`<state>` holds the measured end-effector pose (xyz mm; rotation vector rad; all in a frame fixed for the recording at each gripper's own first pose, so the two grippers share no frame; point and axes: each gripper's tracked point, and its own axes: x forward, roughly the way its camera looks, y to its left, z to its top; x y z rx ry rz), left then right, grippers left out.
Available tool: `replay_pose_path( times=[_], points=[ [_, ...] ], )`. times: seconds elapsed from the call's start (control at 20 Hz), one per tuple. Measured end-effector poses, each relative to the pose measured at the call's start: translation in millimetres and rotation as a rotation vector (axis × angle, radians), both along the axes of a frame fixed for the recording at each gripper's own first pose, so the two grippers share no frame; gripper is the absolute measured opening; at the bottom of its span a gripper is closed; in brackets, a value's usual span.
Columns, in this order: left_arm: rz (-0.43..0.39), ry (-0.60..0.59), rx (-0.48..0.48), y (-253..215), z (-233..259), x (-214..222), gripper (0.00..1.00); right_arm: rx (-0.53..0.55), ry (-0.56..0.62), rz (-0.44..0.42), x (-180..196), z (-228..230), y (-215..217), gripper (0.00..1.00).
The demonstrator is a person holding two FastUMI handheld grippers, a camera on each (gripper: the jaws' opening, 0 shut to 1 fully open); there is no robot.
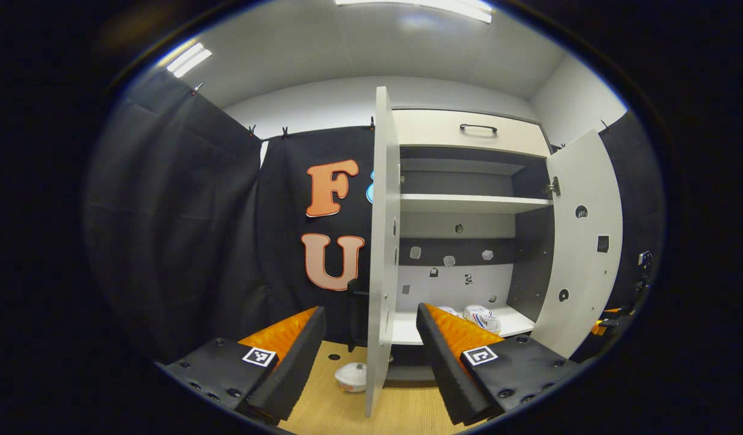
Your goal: Grab one shoe with the right hand and put it into the shoe cabinet, grab the other shoe with the left hand and put it into the shoe cabinet; then close the right door with the right hand and the left door with the left hand.
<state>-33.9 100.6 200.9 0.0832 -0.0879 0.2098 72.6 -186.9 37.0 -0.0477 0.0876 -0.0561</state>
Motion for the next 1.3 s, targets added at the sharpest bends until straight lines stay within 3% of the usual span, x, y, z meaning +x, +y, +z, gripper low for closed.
replay_pose_path(
  times=[0.4,0.45,0.5,0.65,0.75,0.85,0.9,0.95,1.15,1.3],
  points=[
    [-0.026,0.017,-0.009,61,-4,3,0.96,0.040,-0.016,0.000,-3,-8,72,0.89],
    [-0.026,0.020,-0.013,69,-7,3,0.94,0.038,-0.016,0.013,-4,-9,83,0.94],
    [-0.027,0.019,-0.017,75,-8,2,0.94,0.033,-0.015,0.026,-3,-10,94,0.89],
    [-0.035,0.017,-0.025,91,-11,1,0.94,0.023,-0.020,0.042,5,-11,121,0.89],
    [-0.045,0.019,-0.030,97,-15,0,0.96,0.031,-0.015,0.057,13,-13,138,0.94],
    [-0.051,0.024,-0.034,104,-17,2,0.96,0.036,-0.018,0.077,23,-12,155,0.89],
    [-0.052,0.027,-0.037,106,-20,4,0.96,0.044,-0.021,0.087,29,-13,164,0.98],
    [-0.054,0.029,-0.040,109,-22,5,0.96,0.055,-0.024,0.095,36,-14,174,0.91],
    [-0.047,0.052,-0.060,123,-36,4,0.95,0.069,-0.028,0.115,72,-12,204,0.92],
    [-0.037,0.067,-0.069,132,-45,5,0.97,0.018,-0.043,0.103,77,-6,206,0.90]
  ],
)
